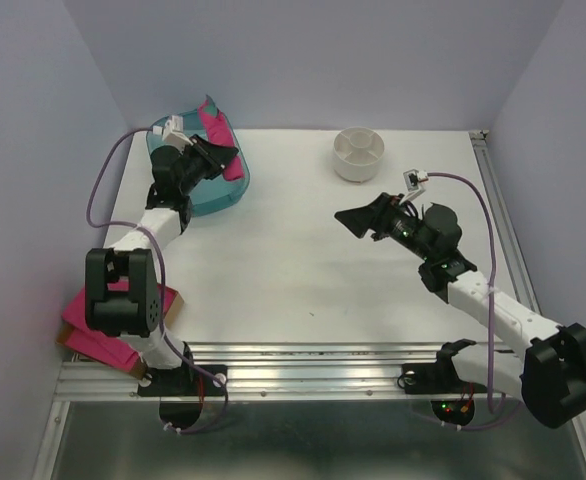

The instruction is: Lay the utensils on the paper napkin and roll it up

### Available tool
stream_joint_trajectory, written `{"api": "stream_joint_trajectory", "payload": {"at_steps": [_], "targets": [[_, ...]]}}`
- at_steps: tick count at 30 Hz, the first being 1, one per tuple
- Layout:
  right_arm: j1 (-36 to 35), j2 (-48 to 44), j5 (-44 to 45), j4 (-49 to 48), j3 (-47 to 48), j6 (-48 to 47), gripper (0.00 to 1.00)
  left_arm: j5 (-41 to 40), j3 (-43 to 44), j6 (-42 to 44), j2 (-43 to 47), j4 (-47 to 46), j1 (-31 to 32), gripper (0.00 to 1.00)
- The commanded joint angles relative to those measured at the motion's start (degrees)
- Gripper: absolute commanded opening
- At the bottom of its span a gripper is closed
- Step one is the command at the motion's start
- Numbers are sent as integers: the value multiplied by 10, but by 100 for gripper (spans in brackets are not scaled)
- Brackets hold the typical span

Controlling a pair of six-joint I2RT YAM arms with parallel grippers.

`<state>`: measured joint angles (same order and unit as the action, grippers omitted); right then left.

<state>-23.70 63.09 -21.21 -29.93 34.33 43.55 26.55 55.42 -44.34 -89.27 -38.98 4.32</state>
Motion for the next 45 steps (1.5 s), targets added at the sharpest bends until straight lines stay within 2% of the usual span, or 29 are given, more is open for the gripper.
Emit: {"api": "stream_joint_trajectory", "payload": {"at_steps": [1, 7, 16, 30, 37, 43, 45], "targets": [[-4, 3, -2, -3, 38, -22, 100, 30, 75, 24, -52, 25, -25, 0], [-4, 13, -18, -16, 36, -22, 100, 29, 173, 31, -174, 55, -39, 0], [-4, 19, -34, -34, 28, -20, 100, 12, 276, 53, -291, 93, -62, 0], [-5, 27, -43, -40, 25, -18, 100, 10, 365, 76, -393, 164, -66, 0], [-4, 29, -45, -39, 27, -18, 100, 15, 430, 81, -443, 248, -66, 0], [-4, 31, -50, -40, 29, -18, 100, 24, 444, 72, -463, 266, -66, 0], [-4, 29, -50, -40, 28, -18, 100, 21, 444, 72, -465, 269, -66, 6]]}}
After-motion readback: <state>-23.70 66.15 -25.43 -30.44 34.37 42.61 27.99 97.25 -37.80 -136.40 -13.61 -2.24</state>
